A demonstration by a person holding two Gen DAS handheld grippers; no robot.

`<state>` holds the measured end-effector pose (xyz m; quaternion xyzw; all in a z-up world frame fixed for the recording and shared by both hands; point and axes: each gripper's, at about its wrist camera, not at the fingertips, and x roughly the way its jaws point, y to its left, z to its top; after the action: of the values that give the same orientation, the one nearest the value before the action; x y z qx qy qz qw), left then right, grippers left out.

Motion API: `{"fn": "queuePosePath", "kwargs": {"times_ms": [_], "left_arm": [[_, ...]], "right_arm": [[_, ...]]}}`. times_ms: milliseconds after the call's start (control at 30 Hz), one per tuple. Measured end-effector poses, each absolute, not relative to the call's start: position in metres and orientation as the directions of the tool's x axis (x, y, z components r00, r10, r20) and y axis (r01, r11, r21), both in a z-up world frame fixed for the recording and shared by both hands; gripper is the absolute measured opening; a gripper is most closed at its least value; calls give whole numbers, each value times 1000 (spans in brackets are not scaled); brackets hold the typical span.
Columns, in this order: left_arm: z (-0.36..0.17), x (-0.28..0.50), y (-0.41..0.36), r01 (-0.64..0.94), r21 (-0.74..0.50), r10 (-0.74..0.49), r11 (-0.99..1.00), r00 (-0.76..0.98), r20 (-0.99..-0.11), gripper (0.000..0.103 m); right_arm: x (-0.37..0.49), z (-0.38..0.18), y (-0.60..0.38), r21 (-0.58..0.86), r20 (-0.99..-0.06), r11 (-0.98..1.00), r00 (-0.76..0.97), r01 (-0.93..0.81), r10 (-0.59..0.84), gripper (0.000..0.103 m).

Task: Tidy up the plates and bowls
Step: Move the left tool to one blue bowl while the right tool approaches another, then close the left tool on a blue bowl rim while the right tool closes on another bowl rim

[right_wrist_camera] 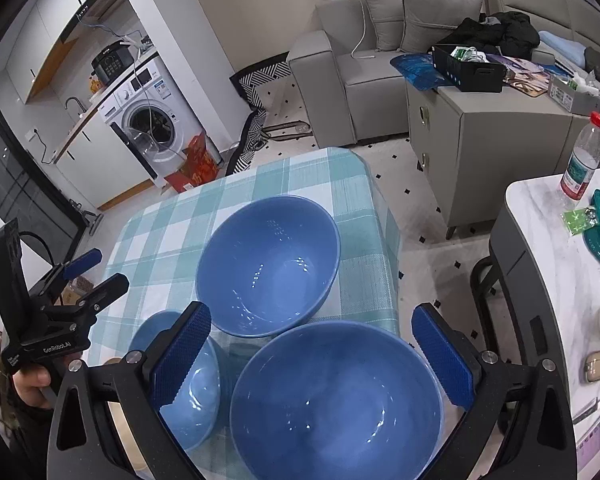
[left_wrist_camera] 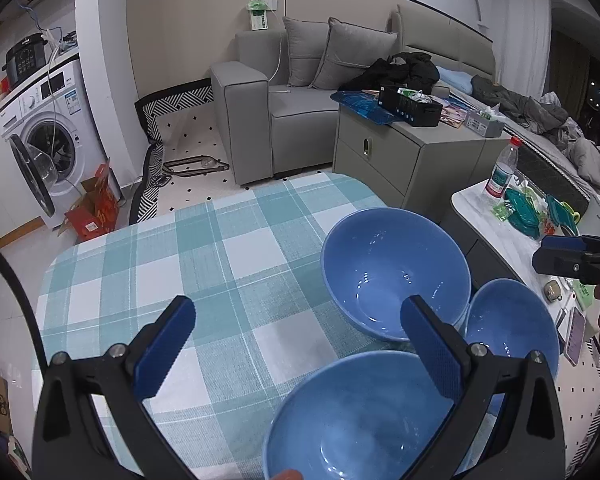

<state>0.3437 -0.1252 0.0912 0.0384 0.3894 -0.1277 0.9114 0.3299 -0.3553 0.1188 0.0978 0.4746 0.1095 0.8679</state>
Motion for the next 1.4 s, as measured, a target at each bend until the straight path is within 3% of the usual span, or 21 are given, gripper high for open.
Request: {"fn": "queuePosePath", "kwargs": {"times_ms": [300, 1100, 1233, 1333, 1400], "left_arm": [[75, 359, -136, 265, -35, -201, 964, 634, -747, 103], [60, 379, -159, 302, -32, -218, 953, 606, -765, 102], [54, 383, -160, 309, -39, -225, 950, 595, -772, 98], [49, 387, -161, 311, -50, -232, 949, 580, -781, 87], [45, 389, -161, 315, -65, -243, 947, 567, -787, 85]], "right_arm": [[346, 100, -354, 351, -795, 932, 497, -89, 347, 102], [379, 68, -340, 312, -838, 947, 447, -78, 313, 98], [384, 61, -336, 303, -849, 950, 432, -74, 305, 92], [388, 55, -335, 302, -857, 951, 417, -71, 303, 87], [391, 52, -333, 298, -861, 952, 410, -70, 300, 85]]}}
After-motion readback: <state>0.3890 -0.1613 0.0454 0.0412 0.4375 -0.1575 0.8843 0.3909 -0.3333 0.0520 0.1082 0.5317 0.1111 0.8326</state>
